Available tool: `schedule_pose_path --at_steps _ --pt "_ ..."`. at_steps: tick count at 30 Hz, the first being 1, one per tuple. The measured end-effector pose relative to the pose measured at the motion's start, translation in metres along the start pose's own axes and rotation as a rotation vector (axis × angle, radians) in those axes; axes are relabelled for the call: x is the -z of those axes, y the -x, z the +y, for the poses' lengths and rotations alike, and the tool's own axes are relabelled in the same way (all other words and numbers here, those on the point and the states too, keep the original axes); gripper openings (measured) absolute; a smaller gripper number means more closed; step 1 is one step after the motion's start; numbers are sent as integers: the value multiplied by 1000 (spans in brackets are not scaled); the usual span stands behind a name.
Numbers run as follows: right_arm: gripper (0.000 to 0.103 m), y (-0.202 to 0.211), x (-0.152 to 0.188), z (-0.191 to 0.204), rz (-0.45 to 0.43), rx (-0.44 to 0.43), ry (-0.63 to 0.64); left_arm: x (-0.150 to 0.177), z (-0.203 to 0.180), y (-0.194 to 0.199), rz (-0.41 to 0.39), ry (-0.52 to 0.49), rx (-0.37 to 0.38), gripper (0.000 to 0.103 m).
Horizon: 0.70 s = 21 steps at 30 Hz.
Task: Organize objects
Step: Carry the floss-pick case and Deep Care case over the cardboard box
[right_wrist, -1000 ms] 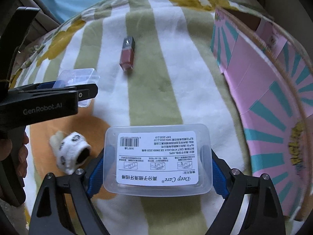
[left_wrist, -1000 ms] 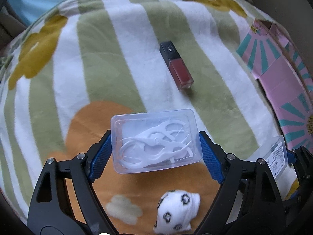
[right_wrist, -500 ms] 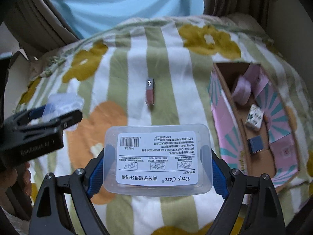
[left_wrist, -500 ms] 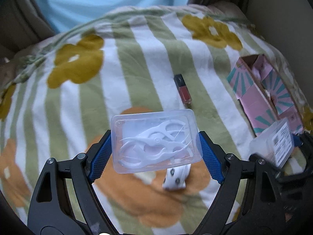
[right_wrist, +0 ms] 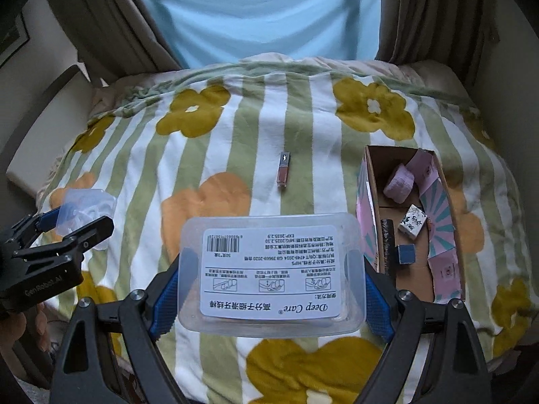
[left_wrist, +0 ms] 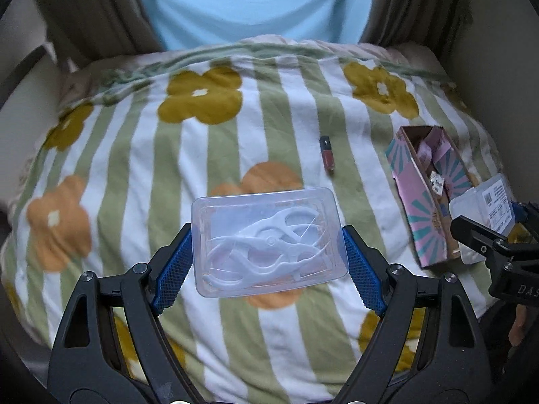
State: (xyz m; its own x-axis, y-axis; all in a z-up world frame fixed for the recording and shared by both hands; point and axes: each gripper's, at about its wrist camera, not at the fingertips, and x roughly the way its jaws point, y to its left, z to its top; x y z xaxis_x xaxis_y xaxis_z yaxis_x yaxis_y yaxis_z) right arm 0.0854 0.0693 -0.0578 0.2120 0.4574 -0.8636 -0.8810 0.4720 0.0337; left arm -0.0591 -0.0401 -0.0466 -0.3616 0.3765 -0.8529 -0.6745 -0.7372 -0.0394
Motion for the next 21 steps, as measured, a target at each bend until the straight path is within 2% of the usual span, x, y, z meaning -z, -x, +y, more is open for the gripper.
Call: schedule_pose_path --at_steps 3,10,16,21 --pt "87 7 5 -3 -6 -17 5 11 -2 15 -15 28 -8 83" --pt "87 24 7 -9 -45 -23 27 18 -18 34 -51 13 -18 83" --pt "87 38 8 -29 -68 -8 11 10 -39 39 -71 -9 -3 83" --pt "87 51 11 -63 -81 32 -28 -5 -70 35 -79 -42 42 83"
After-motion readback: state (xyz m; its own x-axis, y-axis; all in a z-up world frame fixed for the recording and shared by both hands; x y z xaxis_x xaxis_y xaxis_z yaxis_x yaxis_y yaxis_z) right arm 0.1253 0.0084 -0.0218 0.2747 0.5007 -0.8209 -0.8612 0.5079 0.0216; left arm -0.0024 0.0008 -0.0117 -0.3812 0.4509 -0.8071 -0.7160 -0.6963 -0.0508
